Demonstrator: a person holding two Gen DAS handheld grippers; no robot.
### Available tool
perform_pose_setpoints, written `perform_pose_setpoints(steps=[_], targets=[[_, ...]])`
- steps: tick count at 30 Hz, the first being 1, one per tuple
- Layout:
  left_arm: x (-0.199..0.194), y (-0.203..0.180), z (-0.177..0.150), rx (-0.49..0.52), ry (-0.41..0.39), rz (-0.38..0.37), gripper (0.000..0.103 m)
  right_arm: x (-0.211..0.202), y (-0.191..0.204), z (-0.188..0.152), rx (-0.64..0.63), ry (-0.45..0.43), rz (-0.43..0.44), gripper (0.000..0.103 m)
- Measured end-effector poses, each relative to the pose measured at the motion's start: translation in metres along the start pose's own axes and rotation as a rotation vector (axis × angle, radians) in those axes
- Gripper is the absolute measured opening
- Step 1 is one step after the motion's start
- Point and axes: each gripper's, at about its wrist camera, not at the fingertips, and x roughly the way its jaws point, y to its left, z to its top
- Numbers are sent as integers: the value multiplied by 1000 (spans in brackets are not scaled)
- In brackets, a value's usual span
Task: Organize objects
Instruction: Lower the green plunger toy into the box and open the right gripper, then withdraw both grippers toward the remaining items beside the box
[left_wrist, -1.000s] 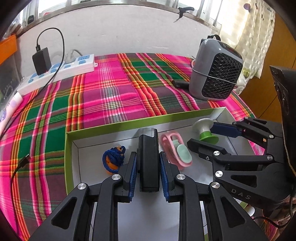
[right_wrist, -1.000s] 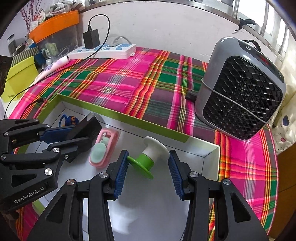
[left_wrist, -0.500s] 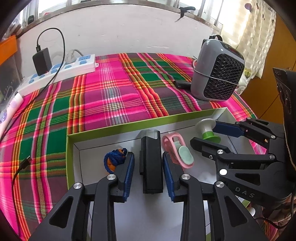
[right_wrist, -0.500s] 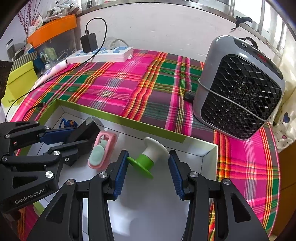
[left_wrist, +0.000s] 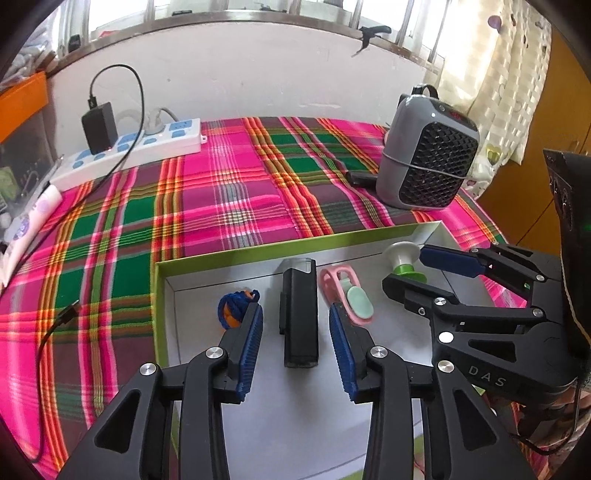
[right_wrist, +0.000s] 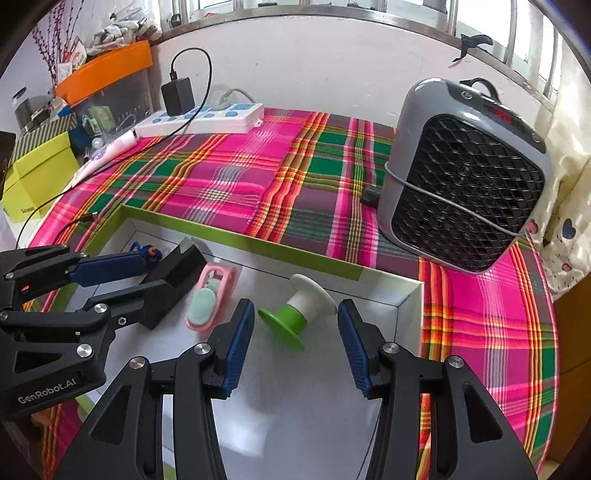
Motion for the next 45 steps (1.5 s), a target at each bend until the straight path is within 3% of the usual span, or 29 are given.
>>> perform_pose_setpoints(steps=[27, 45], targets=[[-76, -12, -56, -20, -111, 18, 36, -82, 12, -51, 106, -140, 34, 48], [-94, -26, -109, -53, -106, -73, 40, -100, 6, -115, 200, -137, 63, 48]])
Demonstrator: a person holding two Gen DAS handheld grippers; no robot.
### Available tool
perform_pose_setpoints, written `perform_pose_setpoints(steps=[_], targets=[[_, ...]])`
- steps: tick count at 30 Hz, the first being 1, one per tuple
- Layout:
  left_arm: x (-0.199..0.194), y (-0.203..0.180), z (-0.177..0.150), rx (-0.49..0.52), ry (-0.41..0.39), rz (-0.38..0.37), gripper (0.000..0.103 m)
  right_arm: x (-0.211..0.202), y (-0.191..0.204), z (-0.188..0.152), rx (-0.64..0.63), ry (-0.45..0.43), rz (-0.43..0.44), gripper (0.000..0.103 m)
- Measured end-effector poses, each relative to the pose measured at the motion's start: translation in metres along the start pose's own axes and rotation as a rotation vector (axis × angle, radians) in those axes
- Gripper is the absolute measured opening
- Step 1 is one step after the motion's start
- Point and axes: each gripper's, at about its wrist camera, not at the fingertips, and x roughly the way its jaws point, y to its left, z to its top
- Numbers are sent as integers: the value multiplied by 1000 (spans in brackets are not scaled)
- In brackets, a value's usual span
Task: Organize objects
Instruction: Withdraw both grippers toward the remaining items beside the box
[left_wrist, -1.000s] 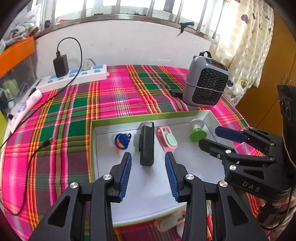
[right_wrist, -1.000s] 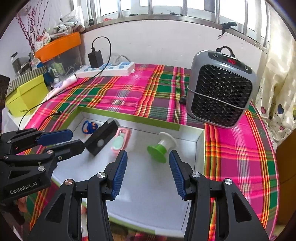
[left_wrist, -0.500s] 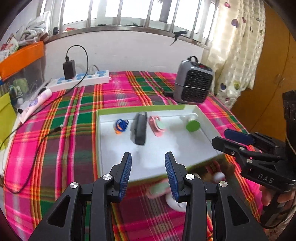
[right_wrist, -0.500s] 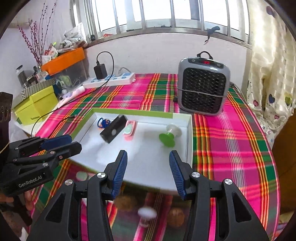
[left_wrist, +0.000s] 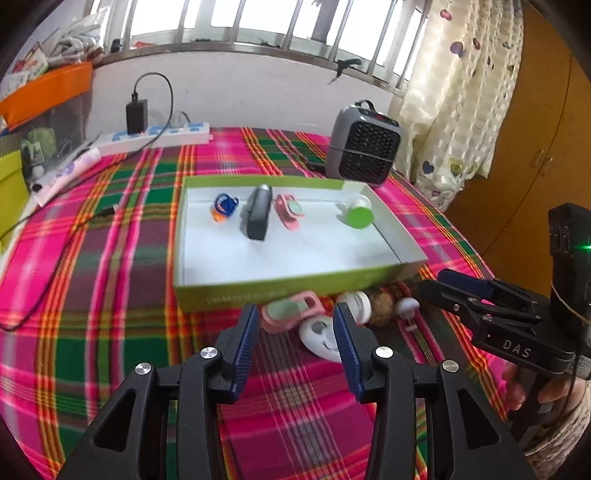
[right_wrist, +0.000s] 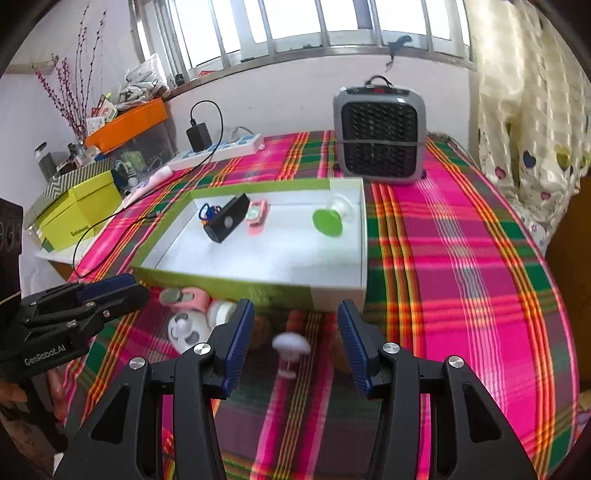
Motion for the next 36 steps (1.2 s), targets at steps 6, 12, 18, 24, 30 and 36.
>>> perform_pose_setpoints(steps=[6, 12, 18, 24, 30, 36], targets=[[7, -7, -12, -14, 37, -52, 41, -3, -5, -8, 19, 3, 20, 49], [9, -9, -19, -23, 50, -72, 41, -7, -12, -17, 24, 11, 18, 54], [9, -11, -21, -25, 47, -76, 41, -14, -21, -20, 46, -8, 5, 54], [11, -13, -23, -24, 51, -78, 41, -10, -30, -19, 55, 6, -32, 54], [15, -15, -24, -28, 69, -74, 44, -1, -32, -18, 30, 33, -62, 54], [24, -16, -22, -29, 86, -67, 45, 8, -34, -17, 15, 60, -70, 54]])
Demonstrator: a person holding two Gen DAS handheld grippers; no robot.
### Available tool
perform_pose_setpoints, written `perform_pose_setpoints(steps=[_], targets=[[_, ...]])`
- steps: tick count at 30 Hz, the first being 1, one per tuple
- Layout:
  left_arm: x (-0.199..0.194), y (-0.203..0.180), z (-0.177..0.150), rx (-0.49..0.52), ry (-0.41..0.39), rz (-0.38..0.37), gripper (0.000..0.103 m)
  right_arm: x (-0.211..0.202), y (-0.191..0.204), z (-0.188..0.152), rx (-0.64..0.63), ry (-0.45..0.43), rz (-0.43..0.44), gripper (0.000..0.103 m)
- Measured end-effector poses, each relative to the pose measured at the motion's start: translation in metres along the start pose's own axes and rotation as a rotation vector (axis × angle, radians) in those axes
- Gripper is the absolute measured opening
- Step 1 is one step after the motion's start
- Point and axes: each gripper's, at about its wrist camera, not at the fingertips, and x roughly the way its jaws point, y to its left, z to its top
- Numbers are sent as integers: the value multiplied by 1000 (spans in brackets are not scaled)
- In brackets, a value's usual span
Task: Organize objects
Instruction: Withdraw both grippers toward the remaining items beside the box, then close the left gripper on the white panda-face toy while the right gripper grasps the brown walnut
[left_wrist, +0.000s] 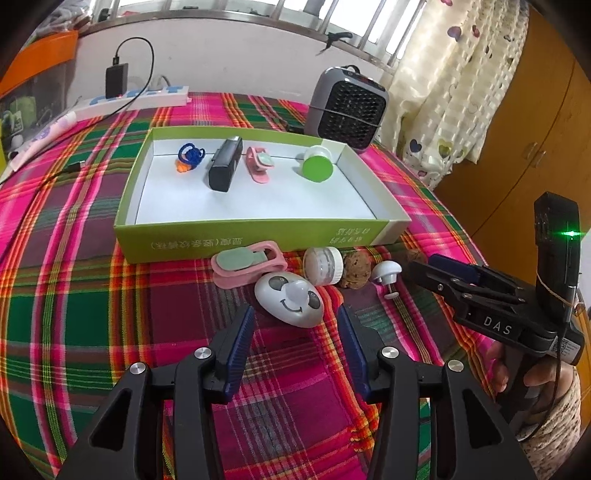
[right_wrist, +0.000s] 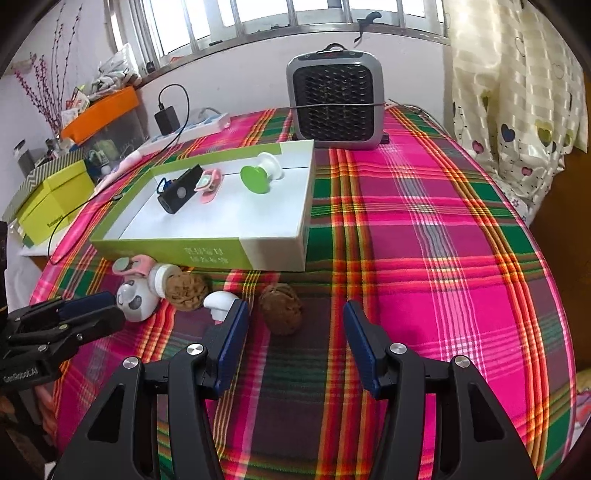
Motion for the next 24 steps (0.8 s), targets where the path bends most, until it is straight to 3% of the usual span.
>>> perform_pose_setpoints(steps=[24], targets=[[15, 7, 12, -47, -1, 23, 45, 16, 8, 9, -97, 40, -51, 54]])
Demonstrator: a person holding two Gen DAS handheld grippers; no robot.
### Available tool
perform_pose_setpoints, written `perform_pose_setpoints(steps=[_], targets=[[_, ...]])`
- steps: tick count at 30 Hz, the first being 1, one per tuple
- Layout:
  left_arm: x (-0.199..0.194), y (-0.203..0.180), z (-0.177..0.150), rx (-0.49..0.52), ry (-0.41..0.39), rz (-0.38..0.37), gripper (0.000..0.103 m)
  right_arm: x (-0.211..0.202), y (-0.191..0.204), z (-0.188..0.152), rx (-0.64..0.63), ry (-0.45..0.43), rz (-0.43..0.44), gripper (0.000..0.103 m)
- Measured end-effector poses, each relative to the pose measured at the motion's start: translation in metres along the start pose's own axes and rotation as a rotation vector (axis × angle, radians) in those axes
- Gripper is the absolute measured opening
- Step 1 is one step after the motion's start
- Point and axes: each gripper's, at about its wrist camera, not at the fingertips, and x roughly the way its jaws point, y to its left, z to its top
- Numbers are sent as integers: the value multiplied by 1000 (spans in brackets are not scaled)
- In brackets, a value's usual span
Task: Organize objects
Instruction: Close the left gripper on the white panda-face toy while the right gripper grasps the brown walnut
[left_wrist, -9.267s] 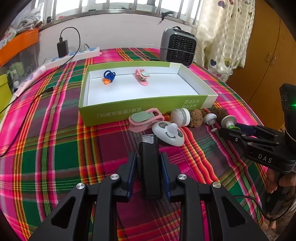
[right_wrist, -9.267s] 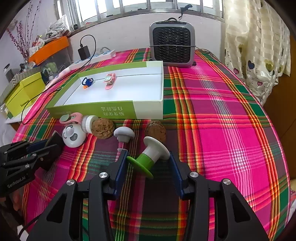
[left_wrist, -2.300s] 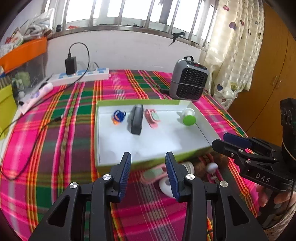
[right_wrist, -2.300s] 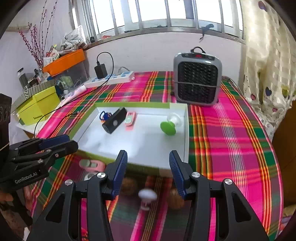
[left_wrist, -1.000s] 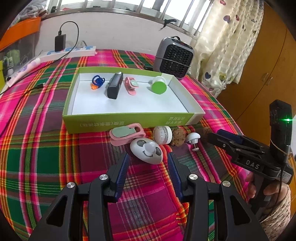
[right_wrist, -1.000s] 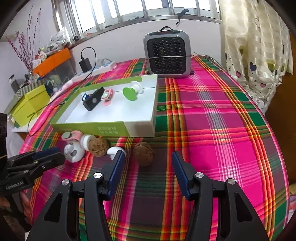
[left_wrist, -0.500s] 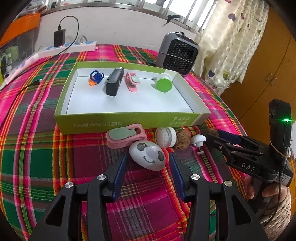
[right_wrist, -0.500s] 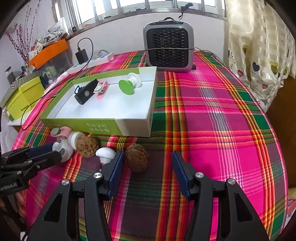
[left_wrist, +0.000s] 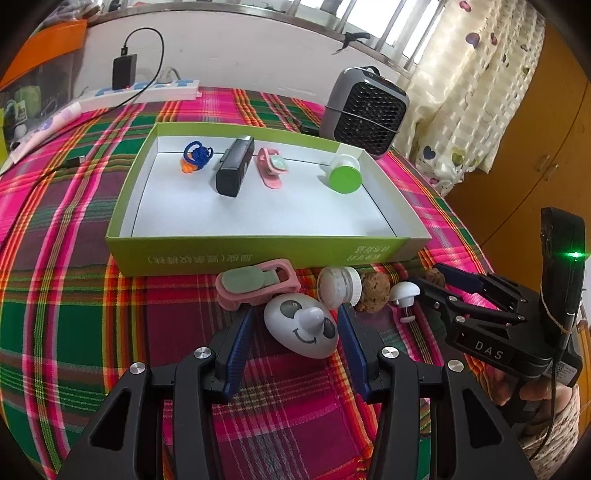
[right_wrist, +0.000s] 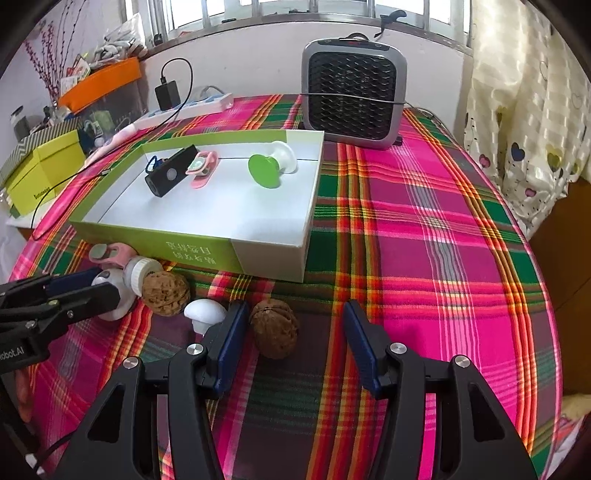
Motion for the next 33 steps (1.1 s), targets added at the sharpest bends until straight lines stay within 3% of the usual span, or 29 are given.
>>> perform_pose_setpoints(steps=[13, 19, 23, 27, 33], targets=[[-1, 4, 0, -8, -3, 16, 36, 0, 0, 0, 6, -2, 5, 54], [-1, 4, 0, -11, -3, 14, 35, -1, -2, 0, 13, -4, 2, 49], [-1, 4, 0, -11, -3, 14, 35, -1, -4, 1, 19, -6, -4, 36], [-1, 4, 0, -11, -3, 14, 34, -2, -6, 1, 28, -8, -4, 30], [-1, 4, 0, -11, -4, 15, 33, -2, -7, 0, 30, -8, -2, 30]])
